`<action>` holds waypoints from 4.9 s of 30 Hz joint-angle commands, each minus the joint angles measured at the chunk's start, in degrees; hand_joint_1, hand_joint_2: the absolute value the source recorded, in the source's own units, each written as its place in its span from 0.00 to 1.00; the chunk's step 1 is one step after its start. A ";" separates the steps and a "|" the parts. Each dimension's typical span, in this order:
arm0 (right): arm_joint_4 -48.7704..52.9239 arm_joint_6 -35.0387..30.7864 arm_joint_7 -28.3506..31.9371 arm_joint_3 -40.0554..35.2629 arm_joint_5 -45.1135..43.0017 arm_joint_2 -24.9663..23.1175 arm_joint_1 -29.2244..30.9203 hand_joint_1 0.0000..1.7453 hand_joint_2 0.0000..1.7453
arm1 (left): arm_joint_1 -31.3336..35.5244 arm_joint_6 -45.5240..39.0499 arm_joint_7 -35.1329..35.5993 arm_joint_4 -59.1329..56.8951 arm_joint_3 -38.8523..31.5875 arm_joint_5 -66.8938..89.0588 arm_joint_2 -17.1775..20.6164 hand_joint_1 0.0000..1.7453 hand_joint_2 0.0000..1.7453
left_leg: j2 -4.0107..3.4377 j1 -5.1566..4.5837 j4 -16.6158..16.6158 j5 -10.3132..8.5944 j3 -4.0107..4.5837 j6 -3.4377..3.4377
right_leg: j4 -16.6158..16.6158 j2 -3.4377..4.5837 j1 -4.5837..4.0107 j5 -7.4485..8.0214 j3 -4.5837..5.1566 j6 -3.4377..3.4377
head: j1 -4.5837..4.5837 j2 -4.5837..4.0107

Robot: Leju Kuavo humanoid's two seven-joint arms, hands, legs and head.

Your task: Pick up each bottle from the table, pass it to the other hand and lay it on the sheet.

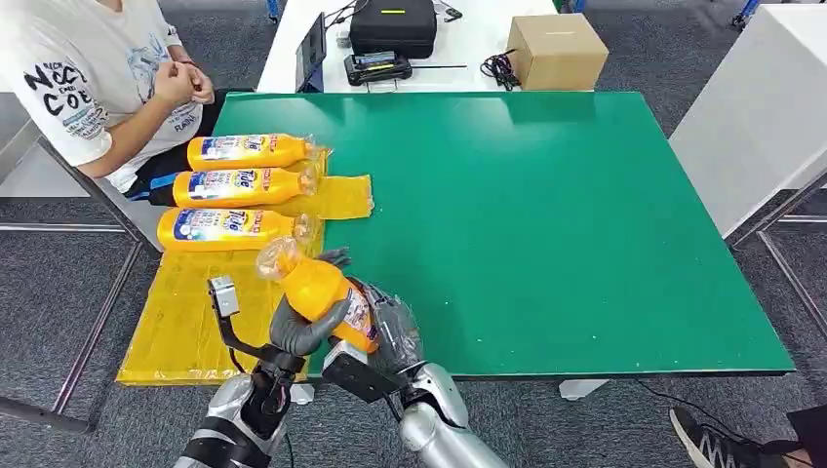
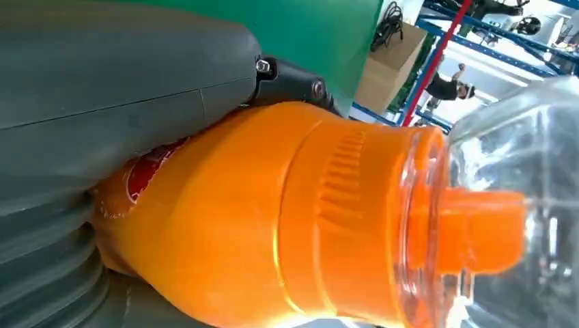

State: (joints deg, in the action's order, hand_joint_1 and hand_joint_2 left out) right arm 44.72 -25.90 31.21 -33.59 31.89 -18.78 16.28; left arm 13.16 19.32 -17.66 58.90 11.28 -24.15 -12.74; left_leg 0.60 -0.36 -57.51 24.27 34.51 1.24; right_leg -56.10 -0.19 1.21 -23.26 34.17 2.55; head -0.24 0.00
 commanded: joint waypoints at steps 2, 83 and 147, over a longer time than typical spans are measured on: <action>-7.45 1.22 -0.76 -3.14 0.63 -1.15 2.45 1.00 1.00 | 1.95 0.59 -1.91 0.77 0.54 -0.48 -0.06 1.00 1.00 | -0.01 0.11 -0.07 0.09 -0.13 -0.10 | -0.01 -0.03 -0.12 -0.08 -0.17 -0.13 | 0.00 0.00; 42.51 13.25 -0.32 6.04 -24.87 3.60 -10.21 0.00 0.00 | 13.91 -43.35 0.59 -24.96 -1.66 94.02 13.95 1.00 1.00 | -0.10 0.06 0.07 0.03 -0.23 -0.08 | 0.08 0.07 -0.07 -0.01 -0.20 -0.10 | -0.02 0.00; 36.40 4.69 4.91 3.00 -25.52 4.66 -11.08 0.00 1.00 | 0.60 -34.39 -22.34 14.20 -20.87 26.81 -1.63 0.00 1.00 | -0.02 0.12 -0.04 -0.03 -0.38 -0.13 | 0.04 -0.02 -0.14 0.05 -0.38 -0.27 | 0.00 0.00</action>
State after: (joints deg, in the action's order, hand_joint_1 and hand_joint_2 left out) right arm 81.09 -17.75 33.95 -28.48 7.28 -17.05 6.54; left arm 19.63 -12.66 -38.52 51.05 -6.32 10.88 -8.35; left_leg 0.59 -0.36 -57.48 24.12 34.13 1.16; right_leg -56.10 -0.19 1.20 -23.12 33.86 2.37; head -0.24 0.00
